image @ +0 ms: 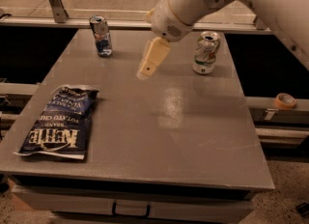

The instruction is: Move redbull can near 7up can

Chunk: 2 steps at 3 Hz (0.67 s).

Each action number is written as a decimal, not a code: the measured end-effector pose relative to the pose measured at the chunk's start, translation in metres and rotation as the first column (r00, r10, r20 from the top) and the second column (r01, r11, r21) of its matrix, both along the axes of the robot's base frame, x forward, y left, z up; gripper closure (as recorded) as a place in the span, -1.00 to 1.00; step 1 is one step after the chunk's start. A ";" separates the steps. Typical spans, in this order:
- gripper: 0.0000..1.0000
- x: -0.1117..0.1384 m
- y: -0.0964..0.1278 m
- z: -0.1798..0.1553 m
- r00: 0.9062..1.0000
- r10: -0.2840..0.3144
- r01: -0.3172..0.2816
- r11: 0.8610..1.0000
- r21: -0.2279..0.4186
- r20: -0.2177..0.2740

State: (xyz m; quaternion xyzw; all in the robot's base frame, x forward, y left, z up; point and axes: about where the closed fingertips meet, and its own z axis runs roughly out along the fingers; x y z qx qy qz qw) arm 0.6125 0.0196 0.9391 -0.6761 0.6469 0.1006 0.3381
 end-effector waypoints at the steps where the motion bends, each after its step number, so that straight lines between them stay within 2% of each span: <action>1: -1.00 0.041 0.036 -0.004 1.000 -0.023 0.022 0.996 0.089 0.017; 2: -1.00 0.072 0.071 -0.005 0.998 -0.065 0.062 0.981 0.181 0.009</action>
Offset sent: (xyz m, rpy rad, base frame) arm 0.1111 0.1092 -0.0019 0.3014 -0.0130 -0.1281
